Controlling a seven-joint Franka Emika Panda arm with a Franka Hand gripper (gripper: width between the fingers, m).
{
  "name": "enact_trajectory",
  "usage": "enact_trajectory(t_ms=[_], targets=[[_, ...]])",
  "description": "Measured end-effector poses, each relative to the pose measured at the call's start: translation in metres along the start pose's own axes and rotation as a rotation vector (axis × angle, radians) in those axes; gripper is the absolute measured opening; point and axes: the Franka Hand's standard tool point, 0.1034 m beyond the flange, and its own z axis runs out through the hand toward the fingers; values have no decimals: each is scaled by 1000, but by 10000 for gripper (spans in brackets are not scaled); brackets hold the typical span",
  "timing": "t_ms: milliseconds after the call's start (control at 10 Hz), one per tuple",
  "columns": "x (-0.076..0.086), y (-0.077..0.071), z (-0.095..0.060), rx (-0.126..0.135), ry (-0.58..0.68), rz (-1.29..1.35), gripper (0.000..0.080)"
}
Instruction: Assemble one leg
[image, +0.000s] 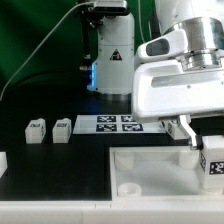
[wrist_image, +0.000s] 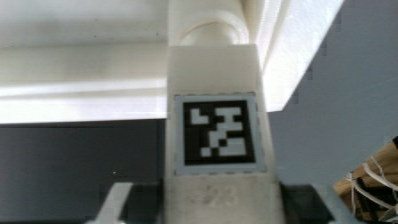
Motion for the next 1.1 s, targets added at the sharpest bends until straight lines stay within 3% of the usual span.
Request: enact_trajectory(t_ms=[400, 500, 600, 700, 1100], targets=[[-3, -1, 2, 9, -53, 3, 295], [-4, -1, 2, 10, -57, 3, 487], [-4, -1, 2, 10, -58, 3, 487], [-5, -1, 2, 10, -59, 3, 613], [-5, -1, 3, 10, -60, 3, 648]])
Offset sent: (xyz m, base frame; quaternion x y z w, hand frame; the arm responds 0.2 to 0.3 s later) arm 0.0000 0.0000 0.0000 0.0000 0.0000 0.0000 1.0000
